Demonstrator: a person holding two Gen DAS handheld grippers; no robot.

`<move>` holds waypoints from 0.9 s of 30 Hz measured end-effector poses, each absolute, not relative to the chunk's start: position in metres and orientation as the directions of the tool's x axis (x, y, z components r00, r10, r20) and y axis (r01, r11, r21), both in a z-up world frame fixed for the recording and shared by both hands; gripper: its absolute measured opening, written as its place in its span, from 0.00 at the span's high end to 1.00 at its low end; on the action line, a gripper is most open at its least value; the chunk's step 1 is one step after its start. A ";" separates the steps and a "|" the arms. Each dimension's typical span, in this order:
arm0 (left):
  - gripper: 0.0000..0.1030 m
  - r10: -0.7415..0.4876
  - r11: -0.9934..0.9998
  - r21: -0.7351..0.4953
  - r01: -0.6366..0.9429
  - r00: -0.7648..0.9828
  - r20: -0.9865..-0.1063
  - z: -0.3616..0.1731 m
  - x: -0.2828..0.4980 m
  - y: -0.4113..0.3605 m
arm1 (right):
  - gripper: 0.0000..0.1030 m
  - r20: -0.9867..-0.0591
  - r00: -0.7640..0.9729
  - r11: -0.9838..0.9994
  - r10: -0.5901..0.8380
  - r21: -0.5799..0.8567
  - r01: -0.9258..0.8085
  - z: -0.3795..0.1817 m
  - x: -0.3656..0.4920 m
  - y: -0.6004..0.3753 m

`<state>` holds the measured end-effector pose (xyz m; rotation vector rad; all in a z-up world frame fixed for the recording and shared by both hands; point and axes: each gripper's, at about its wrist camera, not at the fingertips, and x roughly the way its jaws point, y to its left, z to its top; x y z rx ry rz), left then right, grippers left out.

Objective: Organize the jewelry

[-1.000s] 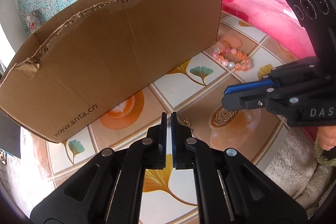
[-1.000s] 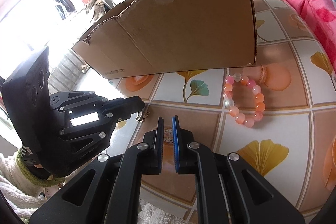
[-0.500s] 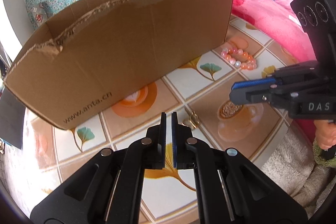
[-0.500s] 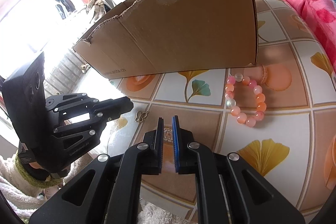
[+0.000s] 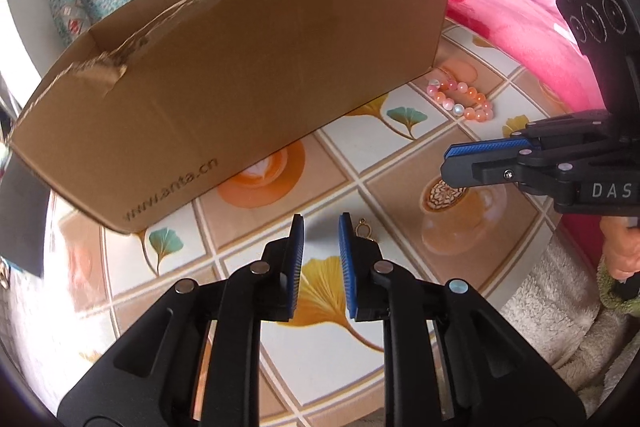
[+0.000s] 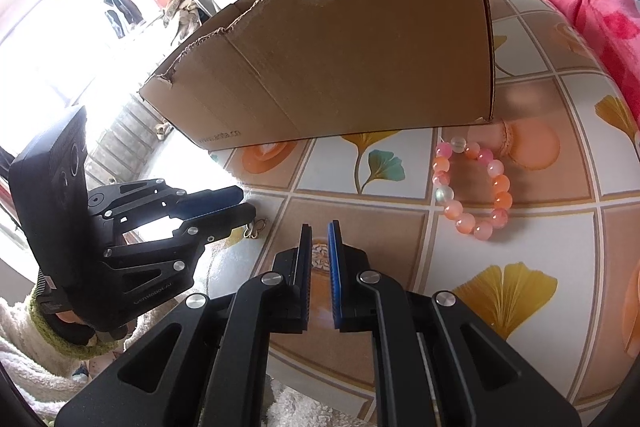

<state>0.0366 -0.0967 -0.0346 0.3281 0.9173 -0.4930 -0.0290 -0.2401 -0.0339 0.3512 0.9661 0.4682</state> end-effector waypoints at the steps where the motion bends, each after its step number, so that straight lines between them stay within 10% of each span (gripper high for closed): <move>1: 0.84 -0.270 0.848 0.047 0.528 0.506 -0.819 -0.035 0.035 -0.094 | 0.91 -0.699 0.482 0.846 0.528 0.485 -0.224 -0.034 -0.029 -0.240; 14: 0.60 -0.379 0.831 -0.042 0.554 0.509 -0.772 -0.026 0.016 -0.060 | 0.91 -0.698 0.460 0.834 0.549 0.490 -0.252 -0.034 -0.025 -0.231; 27: 0.60 -0.377 0.795 0.001 0.606 0.496 -0.782 -0.029 0.008 -0.068 | 0.91 -0.704 0.487 0.855 0.517 0.455 -0.250 -0.025 -0.022 -0.230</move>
